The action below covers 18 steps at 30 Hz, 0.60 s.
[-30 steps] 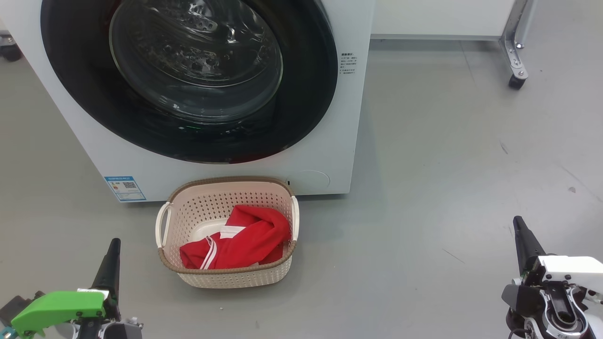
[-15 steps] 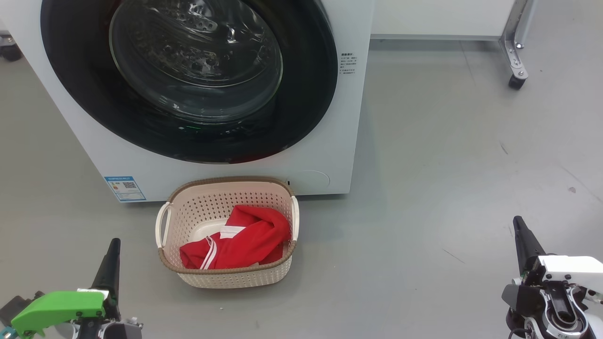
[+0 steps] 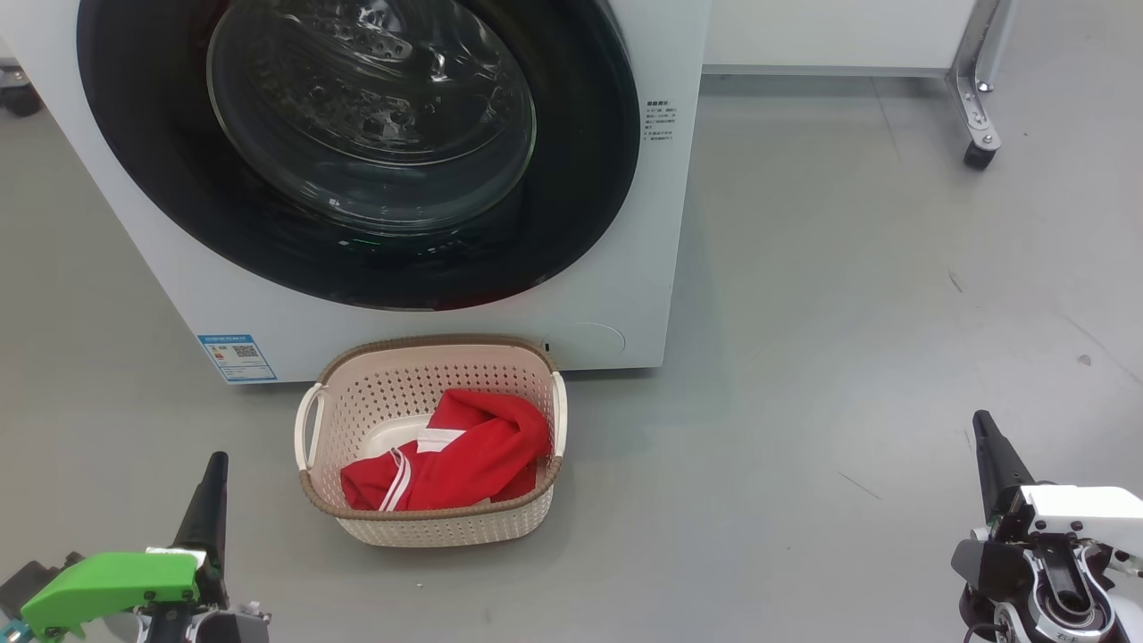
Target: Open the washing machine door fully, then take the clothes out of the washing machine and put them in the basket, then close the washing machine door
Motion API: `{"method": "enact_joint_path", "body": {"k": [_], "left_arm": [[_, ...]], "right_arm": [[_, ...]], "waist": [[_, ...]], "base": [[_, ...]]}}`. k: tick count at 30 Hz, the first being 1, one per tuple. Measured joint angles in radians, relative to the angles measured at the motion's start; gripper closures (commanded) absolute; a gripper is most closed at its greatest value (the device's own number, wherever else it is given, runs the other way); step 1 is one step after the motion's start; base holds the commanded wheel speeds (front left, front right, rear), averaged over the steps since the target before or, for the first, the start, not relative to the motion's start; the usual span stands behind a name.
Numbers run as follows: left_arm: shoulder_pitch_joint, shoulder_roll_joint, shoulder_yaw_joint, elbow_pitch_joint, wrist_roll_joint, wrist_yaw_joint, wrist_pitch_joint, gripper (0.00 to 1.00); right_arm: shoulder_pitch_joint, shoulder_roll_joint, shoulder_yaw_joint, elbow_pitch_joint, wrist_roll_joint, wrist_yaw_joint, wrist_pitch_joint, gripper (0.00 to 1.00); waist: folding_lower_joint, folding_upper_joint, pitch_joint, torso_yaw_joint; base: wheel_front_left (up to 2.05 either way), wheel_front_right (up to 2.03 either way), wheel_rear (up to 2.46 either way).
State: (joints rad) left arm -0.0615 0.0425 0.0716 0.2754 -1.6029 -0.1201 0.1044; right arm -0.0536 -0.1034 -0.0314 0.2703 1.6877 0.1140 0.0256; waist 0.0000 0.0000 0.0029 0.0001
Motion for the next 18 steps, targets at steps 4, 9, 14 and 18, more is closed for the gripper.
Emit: {"method": "enact_joint_path", "body": {"k": [4,9,14,18], "left_arm": [[0.0,0.0,0.0,0.0,0.0,0.0,0.0,1.0],[0.0,0.0,0.0,0.0,0.0,0.0,0.0,1.0],[0.0,0.0,0.001,0.0,0.0,0.0,0.0,1.0],[0.0,0.0,0.001,0.0,0.0,0.0,0.0,1.0]], "right_arm": [[0.0,0.0,0.0,0.001,0.0,0.002,0.0,1.0],[0.0,0.0,-0.001,0.001,0.0,0.007,0.0,1.0],[0.0,0.0,-0.002,0.002,0.0,0.007,0.002,1.0],[0.0,0.0,-0.002,0.002,0.0,0.007,0.006,1.0]], "waist": [[0.0,0.0,0.0,0.0],[0.0,0.0,0.0,0.0],[0.0,0.0,0.0,0.0],[0.0,0.0,0.0,0.0]], "base": [[0.0,0.0,0.0],[0.0,0.0,0.0],[0.0,0.0,0.0],[0.0,0.0,0.0]]}}
